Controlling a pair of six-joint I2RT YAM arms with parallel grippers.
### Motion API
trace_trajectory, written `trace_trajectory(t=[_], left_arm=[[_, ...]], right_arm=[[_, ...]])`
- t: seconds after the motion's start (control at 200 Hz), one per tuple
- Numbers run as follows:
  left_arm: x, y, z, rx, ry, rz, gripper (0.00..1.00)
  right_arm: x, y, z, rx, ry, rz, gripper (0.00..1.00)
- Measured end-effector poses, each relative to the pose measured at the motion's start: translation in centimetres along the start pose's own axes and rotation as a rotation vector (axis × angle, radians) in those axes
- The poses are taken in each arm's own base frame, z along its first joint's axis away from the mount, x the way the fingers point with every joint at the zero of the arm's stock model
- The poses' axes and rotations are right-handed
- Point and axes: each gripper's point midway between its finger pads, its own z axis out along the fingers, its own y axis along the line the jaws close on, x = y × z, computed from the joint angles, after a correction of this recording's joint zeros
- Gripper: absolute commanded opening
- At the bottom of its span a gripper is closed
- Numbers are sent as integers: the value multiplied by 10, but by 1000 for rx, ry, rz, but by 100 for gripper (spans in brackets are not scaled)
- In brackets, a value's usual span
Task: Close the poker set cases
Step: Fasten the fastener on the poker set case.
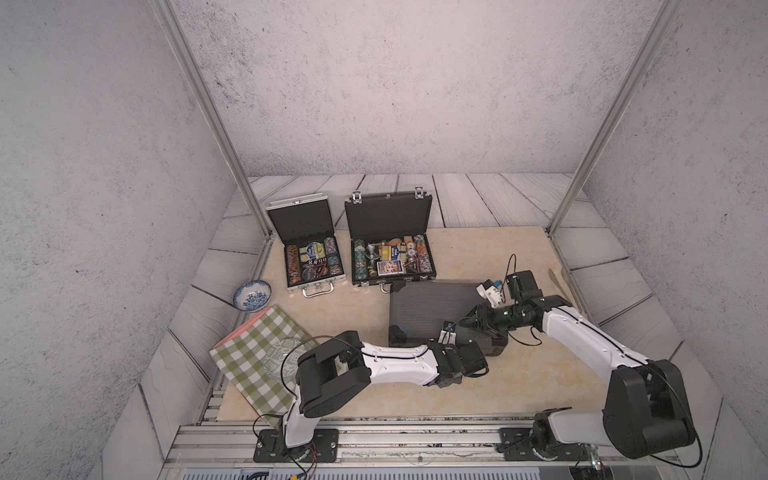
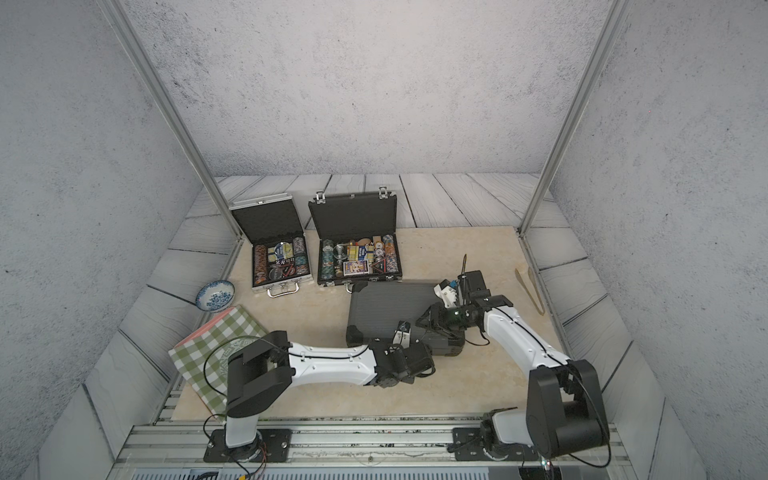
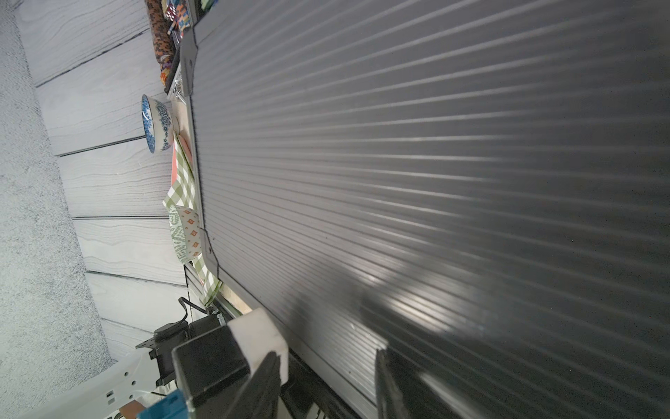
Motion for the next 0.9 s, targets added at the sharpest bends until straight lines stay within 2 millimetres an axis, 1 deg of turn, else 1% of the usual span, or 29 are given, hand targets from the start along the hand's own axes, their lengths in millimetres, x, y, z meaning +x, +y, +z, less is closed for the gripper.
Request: trace_trajectory(t=[0.135,0.385,0.626,0.901], left_arm=[[3,-5,0,23,19,-12,0],[0,-11,0,53,13,-35,0],[-4,-5,0,6,-7,-27,0],[-4,-5,2,0,-9,-26,0]], right_arm=[[-3,1,1,-5,-3,-4,46],[-3,1,1,-5,-3,-4,46],[-3,1,1,-5,-3,-4,46],[-3,1,2,-9,-4,-5,46]])
